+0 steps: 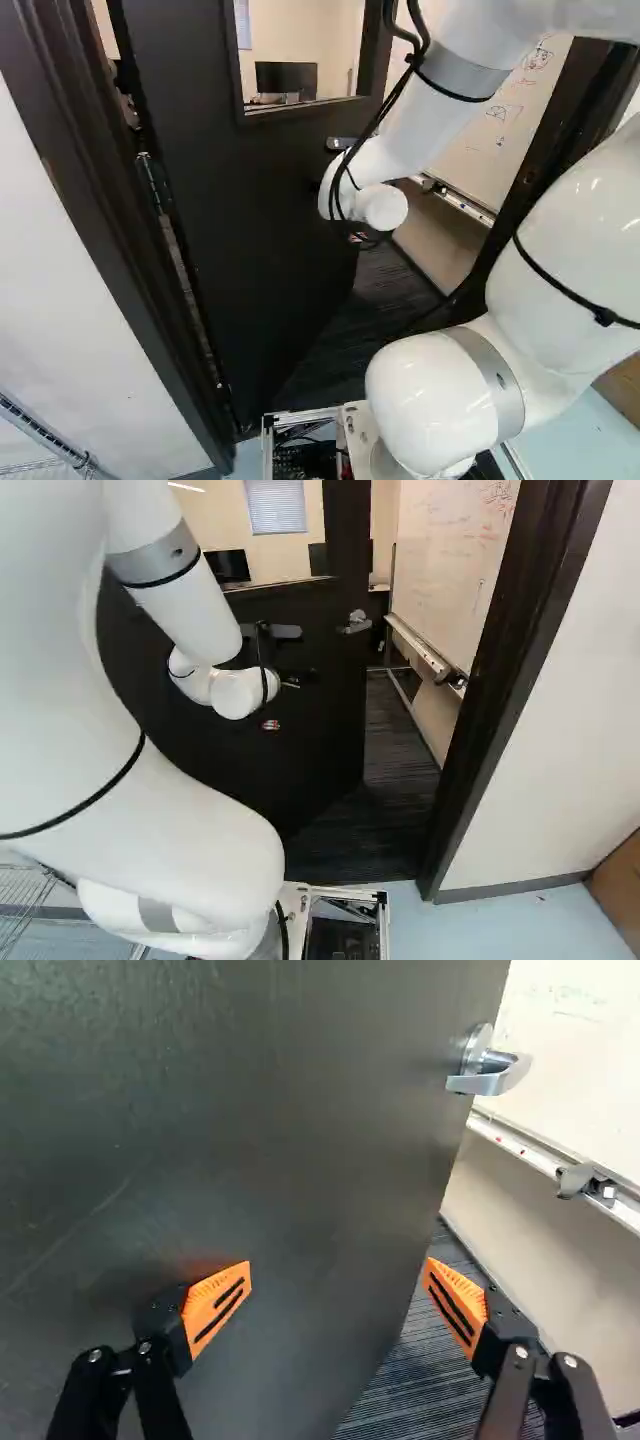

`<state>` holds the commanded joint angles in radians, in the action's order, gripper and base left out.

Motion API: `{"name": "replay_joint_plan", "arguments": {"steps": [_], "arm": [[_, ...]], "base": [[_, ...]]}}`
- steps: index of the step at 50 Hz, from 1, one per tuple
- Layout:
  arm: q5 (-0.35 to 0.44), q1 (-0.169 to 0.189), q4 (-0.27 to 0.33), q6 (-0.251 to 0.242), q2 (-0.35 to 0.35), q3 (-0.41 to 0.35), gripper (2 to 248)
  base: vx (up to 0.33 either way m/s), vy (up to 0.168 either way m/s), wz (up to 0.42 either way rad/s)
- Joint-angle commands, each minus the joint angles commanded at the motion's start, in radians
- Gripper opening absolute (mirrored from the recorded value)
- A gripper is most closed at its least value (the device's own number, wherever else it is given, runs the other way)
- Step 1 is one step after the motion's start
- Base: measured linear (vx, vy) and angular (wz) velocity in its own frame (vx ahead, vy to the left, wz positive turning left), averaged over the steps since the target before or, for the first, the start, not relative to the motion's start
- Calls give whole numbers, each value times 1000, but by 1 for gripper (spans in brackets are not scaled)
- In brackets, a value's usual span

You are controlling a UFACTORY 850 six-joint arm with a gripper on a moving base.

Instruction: Open the door and move inside

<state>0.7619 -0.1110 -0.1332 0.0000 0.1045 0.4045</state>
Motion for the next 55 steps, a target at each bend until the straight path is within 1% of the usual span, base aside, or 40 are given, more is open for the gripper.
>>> {"name": "replay_joint_plan", "arguments": {"steps": [55], "arm": [[0, -101, 1, 0, -119, 118, 247]], "base": [[0, 0, 0]]}}
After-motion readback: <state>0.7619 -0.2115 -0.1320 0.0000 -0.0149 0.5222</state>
